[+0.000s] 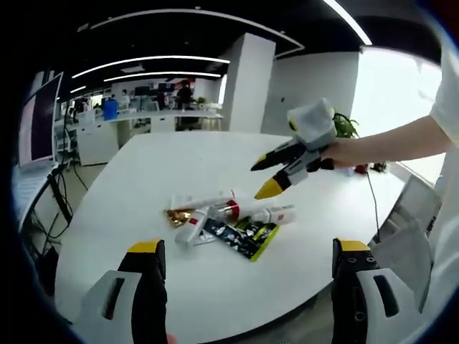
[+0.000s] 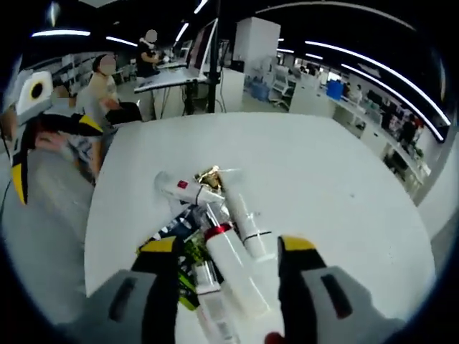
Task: Arrange the skincare products in the storage area until every visible bottle or jar stands upright without overlapping.
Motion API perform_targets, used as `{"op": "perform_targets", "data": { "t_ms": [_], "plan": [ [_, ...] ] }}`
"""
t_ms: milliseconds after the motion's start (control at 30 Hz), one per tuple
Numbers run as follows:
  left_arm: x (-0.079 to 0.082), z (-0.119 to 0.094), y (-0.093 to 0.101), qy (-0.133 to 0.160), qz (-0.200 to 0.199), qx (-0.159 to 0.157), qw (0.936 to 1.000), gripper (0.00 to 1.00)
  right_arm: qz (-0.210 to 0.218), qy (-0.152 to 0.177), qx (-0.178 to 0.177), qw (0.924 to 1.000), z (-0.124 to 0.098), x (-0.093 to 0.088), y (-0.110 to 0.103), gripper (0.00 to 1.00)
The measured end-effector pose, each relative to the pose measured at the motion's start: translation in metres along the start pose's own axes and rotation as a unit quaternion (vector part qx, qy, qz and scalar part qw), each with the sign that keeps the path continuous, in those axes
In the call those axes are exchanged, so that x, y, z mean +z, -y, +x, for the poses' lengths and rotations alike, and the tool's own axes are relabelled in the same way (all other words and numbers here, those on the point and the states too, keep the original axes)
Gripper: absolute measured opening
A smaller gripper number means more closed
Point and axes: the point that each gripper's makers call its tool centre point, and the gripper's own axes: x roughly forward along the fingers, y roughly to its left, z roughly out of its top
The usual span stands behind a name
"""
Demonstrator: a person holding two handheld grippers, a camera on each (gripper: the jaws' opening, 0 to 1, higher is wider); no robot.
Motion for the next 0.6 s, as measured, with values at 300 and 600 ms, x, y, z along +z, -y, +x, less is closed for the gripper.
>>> {"op": "perform_targets", "data": {
  "t_ms": [300, 600],
  "plan": [
    [-0.002, 0.000, 0.001, -0.007, 0.001, -0.004, 1.0000, 0.95, -0.073, -0.048, 0.072, 0.9936, 0.034, -0.003, -0.011, 0.34],
    [-0.002, 0.000, 0.001, -0.009, -0.006, -0.004, 0.9999, 0.94, -0.113, -0.080, 0.112, 0.9840, 0.054, -0.010, -0.020, 0.31]
  ]
}}
